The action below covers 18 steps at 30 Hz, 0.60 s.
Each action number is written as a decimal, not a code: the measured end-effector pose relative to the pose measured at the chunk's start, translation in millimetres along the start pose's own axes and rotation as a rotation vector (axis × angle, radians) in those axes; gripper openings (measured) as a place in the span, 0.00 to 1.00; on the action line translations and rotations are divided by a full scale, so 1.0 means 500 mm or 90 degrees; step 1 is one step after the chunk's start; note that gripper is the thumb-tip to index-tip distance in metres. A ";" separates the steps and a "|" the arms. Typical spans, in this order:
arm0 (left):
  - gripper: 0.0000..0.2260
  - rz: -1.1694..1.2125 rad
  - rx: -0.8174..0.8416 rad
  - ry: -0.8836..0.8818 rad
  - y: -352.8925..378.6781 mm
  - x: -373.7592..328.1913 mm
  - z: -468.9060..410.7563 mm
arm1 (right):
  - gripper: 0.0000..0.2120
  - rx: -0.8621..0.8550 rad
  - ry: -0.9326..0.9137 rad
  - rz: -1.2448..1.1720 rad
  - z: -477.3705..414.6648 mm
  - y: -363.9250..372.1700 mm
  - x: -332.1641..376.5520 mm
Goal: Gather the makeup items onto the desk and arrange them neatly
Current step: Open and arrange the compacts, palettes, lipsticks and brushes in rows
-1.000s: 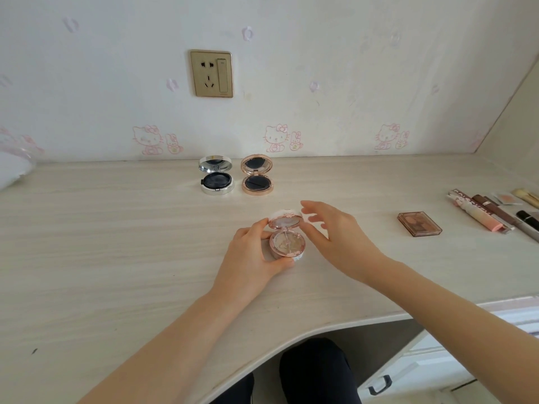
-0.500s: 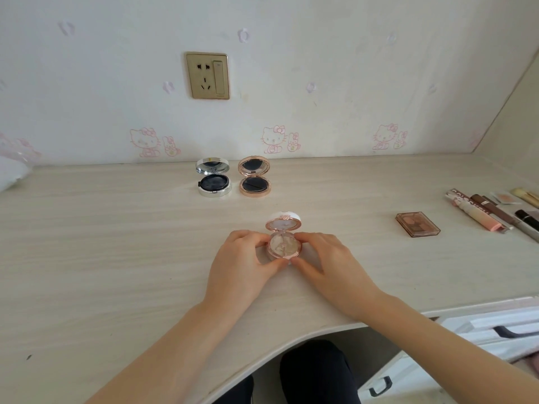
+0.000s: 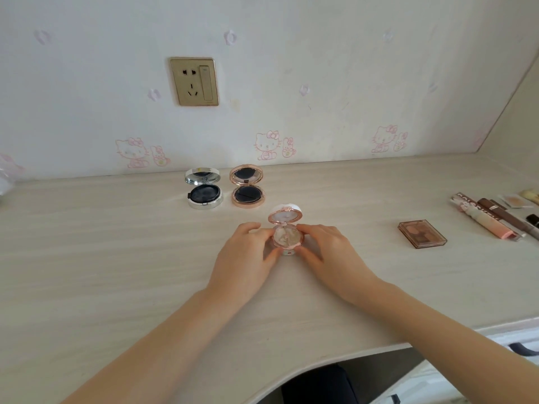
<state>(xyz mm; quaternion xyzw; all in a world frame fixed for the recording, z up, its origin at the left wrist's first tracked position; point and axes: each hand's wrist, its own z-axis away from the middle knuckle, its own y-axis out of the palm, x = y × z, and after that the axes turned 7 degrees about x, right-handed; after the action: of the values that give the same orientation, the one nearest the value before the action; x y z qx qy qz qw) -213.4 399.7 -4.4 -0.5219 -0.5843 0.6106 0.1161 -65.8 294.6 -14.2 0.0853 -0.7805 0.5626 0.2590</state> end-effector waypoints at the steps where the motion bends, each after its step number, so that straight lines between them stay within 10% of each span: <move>1: 0.14 -0.019 -0.004 0.011 0.002 0.000 -0.012 | 0.17 0.000 0.003 0.002 -0.011 -0.001 -0.007; 18: 0.09 -0.296 -0.148 0.145 0.059 0.052 -0.220 | 0.19 0.004 0.083 0.042 -0.192 -0.004 -0.094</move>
<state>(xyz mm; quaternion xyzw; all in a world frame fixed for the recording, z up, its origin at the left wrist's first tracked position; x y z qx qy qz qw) -125.6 475.9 -17.2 -0.4493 -0.7374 0.4338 0.2573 4.5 375.0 -13.8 0.0237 -0.7628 0.5773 0.2902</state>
